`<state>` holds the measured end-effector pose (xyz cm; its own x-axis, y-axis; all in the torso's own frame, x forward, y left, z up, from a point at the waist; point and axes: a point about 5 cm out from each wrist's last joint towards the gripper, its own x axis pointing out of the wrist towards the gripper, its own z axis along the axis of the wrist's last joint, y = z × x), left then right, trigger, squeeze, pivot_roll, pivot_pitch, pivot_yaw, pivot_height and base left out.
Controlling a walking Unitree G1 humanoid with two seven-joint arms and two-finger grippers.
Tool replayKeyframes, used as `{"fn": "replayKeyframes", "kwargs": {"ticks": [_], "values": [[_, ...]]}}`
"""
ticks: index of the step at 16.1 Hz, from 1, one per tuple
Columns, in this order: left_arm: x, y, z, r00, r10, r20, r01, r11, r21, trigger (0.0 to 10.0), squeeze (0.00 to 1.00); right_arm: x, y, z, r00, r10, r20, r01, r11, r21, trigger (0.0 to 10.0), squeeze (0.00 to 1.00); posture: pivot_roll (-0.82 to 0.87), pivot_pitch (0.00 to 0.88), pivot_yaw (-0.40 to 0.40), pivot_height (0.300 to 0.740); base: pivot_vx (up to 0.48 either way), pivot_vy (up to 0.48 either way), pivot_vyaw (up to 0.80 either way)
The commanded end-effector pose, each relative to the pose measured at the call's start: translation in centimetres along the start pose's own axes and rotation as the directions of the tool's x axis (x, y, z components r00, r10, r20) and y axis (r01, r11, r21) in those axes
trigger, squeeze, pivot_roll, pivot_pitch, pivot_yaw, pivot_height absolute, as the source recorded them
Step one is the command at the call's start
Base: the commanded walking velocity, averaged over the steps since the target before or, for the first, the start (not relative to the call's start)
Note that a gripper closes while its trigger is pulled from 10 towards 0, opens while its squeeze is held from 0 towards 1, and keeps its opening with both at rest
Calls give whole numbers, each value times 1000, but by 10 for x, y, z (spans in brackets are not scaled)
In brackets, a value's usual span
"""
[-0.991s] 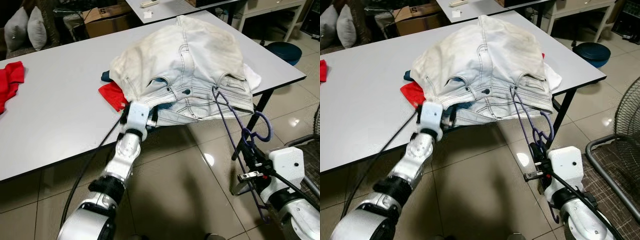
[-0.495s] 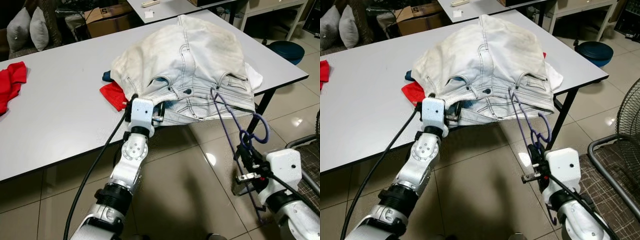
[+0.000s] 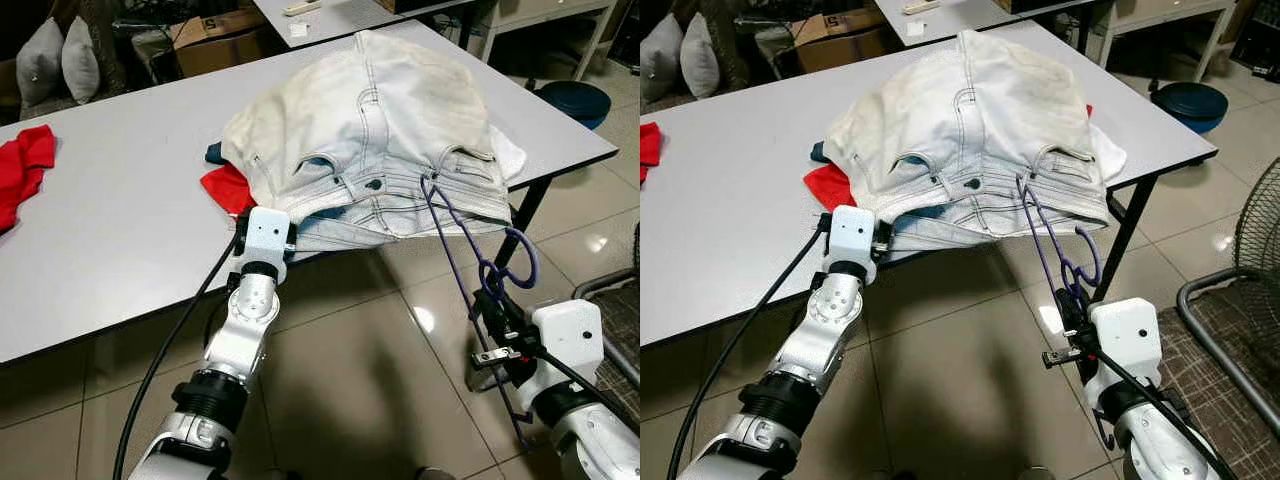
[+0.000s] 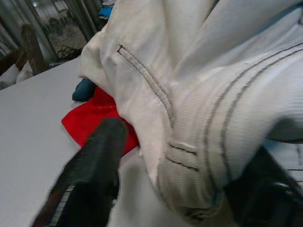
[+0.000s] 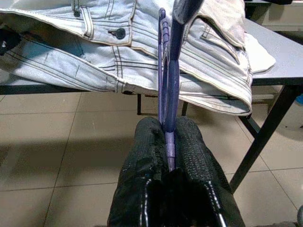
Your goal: Hang hanger
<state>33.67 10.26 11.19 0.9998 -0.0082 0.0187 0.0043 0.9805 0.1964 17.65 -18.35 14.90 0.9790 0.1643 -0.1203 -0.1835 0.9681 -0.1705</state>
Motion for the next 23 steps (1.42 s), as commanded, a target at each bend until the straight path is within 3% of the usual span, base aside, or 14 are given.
{"fn": "replayKeyframes", "kwargs": {"ticks": [1,2,3,4,9,12,15,17,18,23], "values": [[0,5,7,999,3,45,-1,999,-52,0,0,0,2,0,1000,18,9,-18,1000,1,10000,0,-180,87,137,740,0,0,0],[-1,-5,14,994,-63,85,69,996,-65,3882,0,-1,2,0,1000,22,8,-22,1000,-1,10000,0,-180,82,137,740,0,0,0],[-2,-10,15,992,-93,89,100,992,-81,9529,0,-1,3,0,1000,24,7,-24,1000,-2,10000,0,-185,78,138,740,0,0,0],[-4,-14,13,991,-108,83,115,990,-79,10000,0,-1,3,0,1000,27,8,-27,1000,-4,10000,0,-187,77,140,740,0,0,0],[-4,-17,14,992,-94,81,102,990,-101,10000,0,-1,2,0,1000,30,9,-30,999,-12,10000,0,-192,72,138,740,0,0,0],[-5,-20,20,984,-130,119,144,983,-111,10000,0,-1,3,-1,999,40,7,-40,999,-13,10000,0,-190,72,135,740,0,0,0],[-11,-31,27,965,-205,161,222,971,-93,10000,0,-1,3,-1,999,49,5,-49,999,-16,10000,0,-188,73,132,740,0,0,0],[-16,-40,26,956,-259,134,262,965,-3,10000,0,-1,4,-2,998,58,0,-58,998,-18,10000,0,-186,75,134,740,0,0,0],[-18,-40,25,957,-266,114,269,963,-10,10000,1000,-1,5,-2,998,64,-3,-65,998,-20,10000,0,-185,75,135,740,0,0,0],[-25,-36,33,966,-233,114,243,967,-77,10000,1000,-1,5,-4,995,93,-18,-94,995,-32,10000,0,-180,76,109,740,0,0,0]]}}
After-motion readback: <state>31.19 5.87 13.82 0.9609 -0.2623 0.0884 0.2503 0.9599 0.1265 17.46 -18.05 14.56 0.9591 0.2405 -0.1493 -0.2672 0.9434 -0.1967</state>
